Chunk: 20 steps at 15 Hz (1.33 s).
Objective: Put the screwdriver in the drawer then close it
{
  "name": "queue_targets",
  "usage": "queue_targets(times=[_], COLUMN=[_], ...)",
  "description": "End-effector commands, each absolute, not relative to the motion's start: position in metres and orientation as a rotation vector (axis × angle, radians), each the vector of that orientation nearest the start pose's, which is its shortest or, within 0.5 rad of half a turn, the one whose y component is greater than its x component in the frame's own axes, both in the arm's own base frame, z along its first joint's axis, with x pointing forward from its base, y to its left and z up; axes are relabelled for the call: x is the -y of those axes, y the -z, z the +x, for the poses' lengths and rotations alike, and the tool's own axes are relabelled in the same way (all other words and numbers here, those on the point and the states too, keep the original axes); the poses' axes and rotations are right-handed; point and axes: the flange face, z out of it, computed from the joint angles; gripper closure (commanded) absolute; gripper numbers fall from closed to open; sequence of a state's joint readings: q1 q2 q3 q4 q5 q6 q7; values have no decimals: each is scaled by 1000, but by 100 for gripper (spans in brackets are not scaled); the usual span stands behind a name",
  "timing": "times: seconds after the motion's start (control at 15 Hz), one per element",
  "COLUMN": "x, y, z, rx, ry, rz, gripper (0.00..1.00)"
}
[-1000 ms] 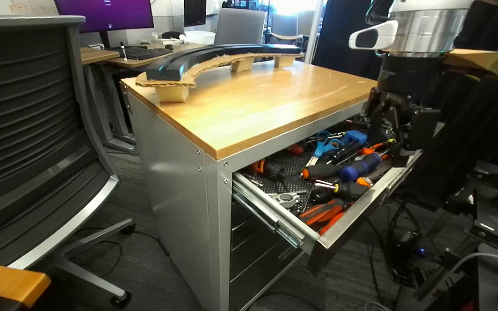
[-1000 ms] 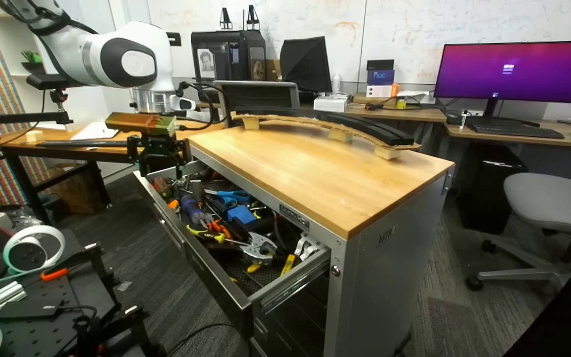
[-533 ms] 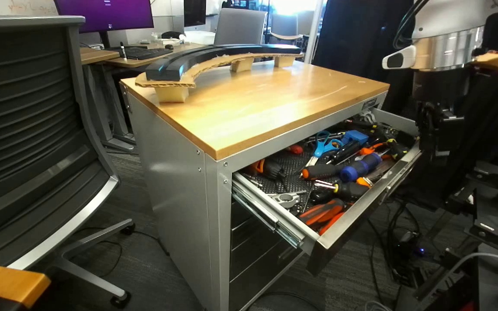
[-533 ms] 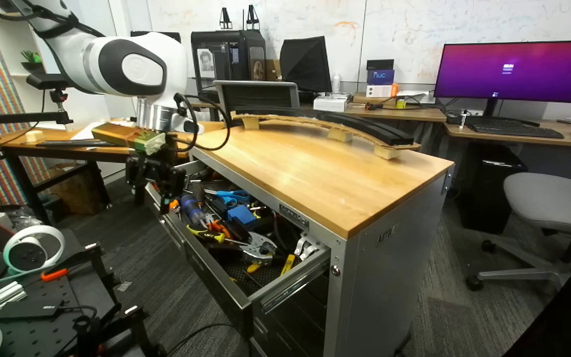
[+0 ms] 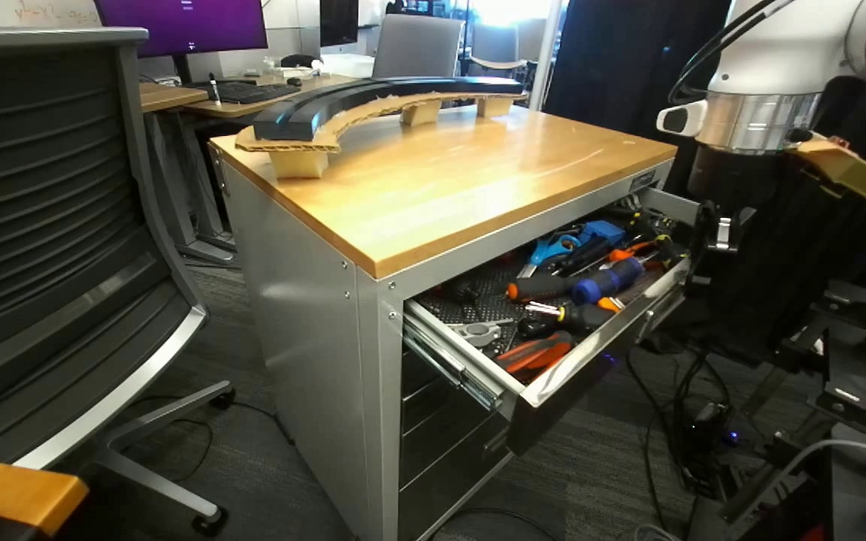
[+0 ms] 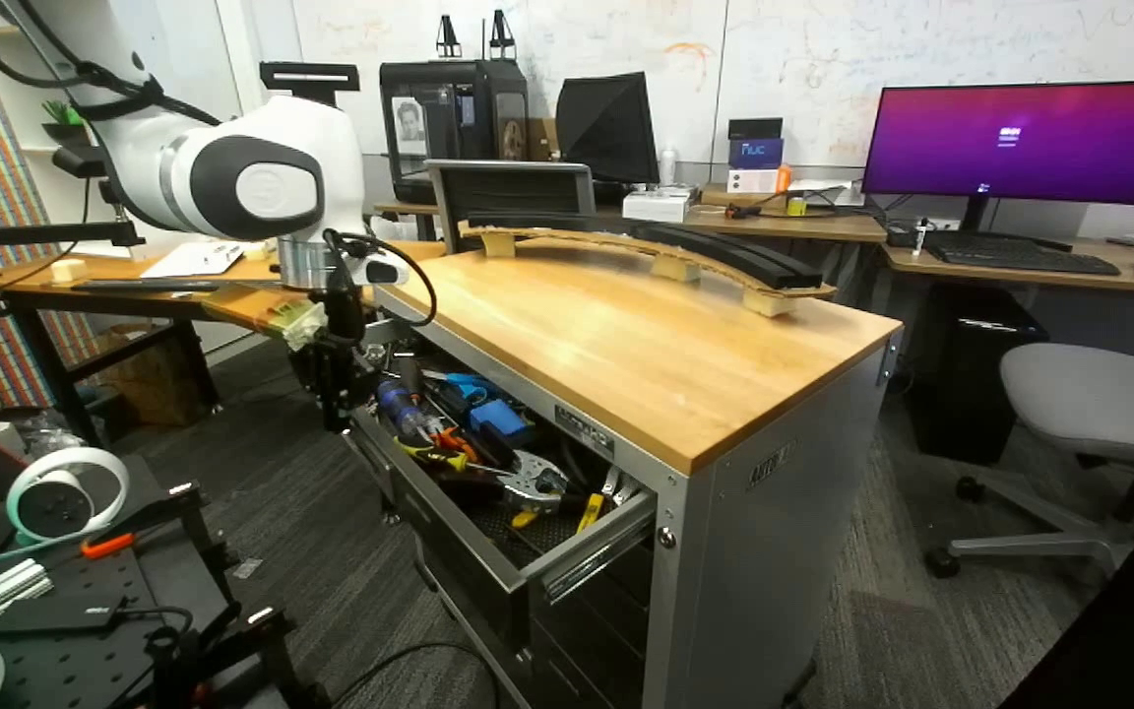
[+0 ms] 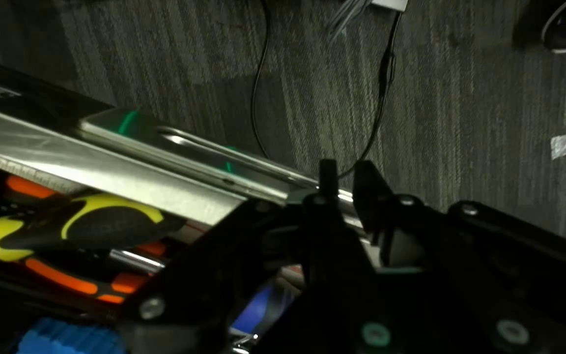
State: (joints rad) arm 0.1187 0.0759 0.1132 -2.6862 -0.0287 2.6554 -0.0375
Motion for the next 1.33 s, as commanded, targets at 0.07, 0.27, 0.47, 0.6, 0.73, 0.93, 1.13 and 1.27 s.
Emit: queue_targets(times=[0.07, 0.27, 0.47, 0.6, 0.73, 0.93, 1.13, 1.27], x=[-124, -147, -165, -172, -178, -180, -182, -186], y=[-211, -218, -225, -225, -218, -180, -227, -244], z=[419, 429, 438, 445, 451, 409, 416, 414], rx=[544, 681, 853, 932, 1008, 991, 1025, 1045], ry=[187, 379, 511, 584, 616, 251, 301, 343], rz=[-3121, -3101, -3087, -3078, -3093, -3134, -3091, -3064], gripper=[94, 88, 89, 91, 90, 91, 91, 90])
